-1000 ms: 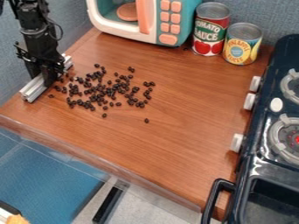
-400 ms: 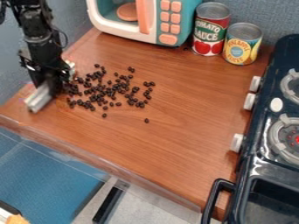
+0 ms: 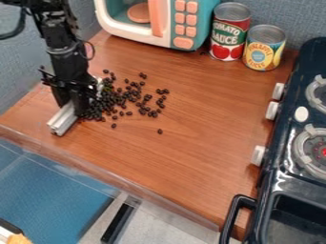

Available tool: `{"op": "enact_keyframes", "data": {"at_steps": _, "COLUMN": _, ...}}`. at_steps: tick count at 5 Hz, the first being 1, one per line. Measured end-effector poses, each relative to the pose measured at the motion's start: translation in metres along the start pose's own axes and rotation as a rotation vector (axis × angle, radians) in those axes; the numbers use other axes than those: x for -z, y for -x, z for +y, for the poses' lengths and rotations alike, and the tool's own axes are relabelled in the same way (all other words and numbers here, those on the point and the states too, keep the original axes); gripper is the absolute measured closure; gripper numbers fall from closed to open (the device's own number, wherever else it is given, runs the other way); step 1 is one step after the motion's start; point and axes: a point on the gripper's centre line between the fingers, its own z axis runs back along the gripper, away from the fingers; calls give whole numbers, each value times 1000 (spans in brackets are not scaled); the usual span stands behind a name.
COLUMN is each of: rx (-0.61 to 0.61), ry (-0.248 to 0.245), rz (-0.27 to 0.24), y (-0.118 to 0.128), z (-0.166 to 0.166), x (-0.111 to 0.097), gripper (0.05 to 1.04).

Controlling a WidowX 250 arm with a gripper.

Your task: Sweep into pile

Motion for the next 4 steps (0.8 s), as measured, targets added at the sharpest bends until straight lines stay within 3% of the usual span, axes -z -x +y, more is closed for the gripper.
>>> {"op": "enact_keyframes", "data": {"at_steps": 4, "rx": -127, "ry": 88, "rz": -25, "y": -15, "z": -50, "x": 1, "gripper": 708}}
